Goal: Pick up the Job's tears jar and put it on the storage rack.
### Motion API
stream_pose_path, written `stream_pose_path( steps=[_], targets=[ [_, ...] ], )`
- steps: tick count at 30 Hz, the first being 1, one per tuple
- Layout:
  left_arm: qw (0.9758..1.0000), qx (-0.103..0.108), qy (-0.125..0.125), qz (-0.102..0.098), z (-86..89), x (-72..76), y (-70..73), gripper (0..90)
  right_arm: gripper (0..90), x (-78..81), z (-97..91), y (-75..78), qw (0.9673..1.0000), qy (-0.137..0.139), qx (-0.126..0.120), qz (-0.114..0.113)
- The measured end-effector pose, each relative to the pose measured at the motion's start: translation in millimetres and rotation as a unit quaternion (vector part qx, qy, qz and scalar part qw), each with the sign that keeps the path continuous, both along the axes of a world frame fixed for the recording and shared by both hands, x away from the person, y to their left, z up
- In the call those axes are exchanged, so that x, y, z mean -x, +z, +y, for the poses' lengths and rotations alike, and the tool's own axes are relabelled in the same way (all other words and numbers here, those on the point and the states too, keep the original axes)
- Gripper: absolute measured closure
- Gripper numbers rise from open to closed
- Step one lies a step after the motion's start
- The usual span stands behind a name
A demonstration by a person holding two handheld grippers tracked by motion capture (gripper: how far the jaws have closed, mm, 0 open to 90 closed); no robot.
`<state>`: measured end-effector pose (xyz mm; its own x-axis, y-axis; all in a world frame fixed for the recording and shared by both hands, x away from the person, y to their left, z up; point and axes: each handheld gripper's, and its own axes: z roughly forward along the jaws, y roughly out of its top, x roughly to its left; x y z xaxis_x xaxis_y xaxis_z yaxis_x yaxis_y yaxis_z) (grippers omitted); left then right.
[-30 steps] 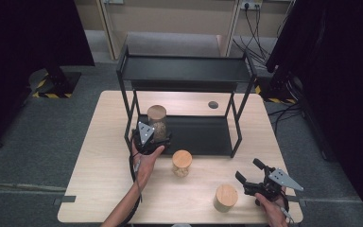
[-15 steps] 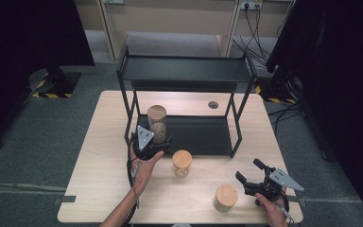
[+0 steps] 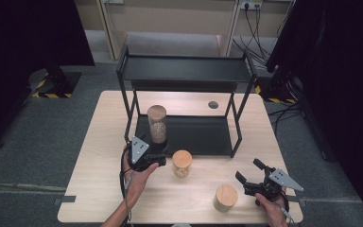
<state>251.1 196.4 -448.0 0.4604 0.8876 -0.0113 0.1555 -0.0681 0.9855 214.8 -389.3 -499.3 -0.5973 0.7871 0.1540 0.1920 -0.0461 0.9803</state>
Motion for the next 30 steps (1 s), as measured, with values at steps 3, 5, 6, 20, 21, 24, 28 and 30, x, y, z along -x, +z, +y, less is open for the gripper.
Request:
stream_pose_path(
  steps=[3, 5, 6, 20, 21, 24, 28, 30],
  targets=[
    [1.0, 0.001, -0.003, -0.002, 2.3, 6.8, -1.9, 1.8, 1.3, 0.0, 0.2, -0.1, 1.0, 0.001, 0.001, -0.002],
    [1.0, 0.004, -0.004, -0.004, 2.8, 10.6, -4.5, 1.8, 1.3, -0.1, 0.4, -0.2, 1.0, 0.0, 0.001, -0.001],
    [1.0, 0.005, -0.005, -0.005, 2.8, 12.5, -5.8, 1.8, 1.3, -0.2, 0.5, -0.2, 1.0, 0.0, 0.001, -0.001],
    [0.9995, 0.012, -0.028, -0.008, 6.0, 38.5, -18.8, 1.8, 1.3, -0.1, 1.3, 0.1, 1.0, 0.001, 0.001, 0.0],
    [0.9994, 0.014, -0.029, -0.009, 6.8, 41.3, -20.5, 1.8, 1.3, -0.1, 1.3, 0.1, 1.0, 0.001, 0.002, -0.001],
    [0.9993, 0.022, -0.03, -0.008, 7.9, 44.0, -23.4, 1.8, 1.3, -0.1, 1.4, 0.1, 1.0, 0.001, 0.001, 0.0],
    [0.9992, 0.02, -0.032, -0.009, 8.5, 48.0, -25.4, 1.8, 1.3, -0.1, 1.5, 0.0, 1.0, 0.002, 0.001, -0.002],
    [0.9993, 0.016, -0.031, -0.01, 8.5, 51.8, -27.1, 1.9, 1.3, 0.2, 1.3, 0.1, 1.0, 0.001, 0.001, -0.001]
  ],
)
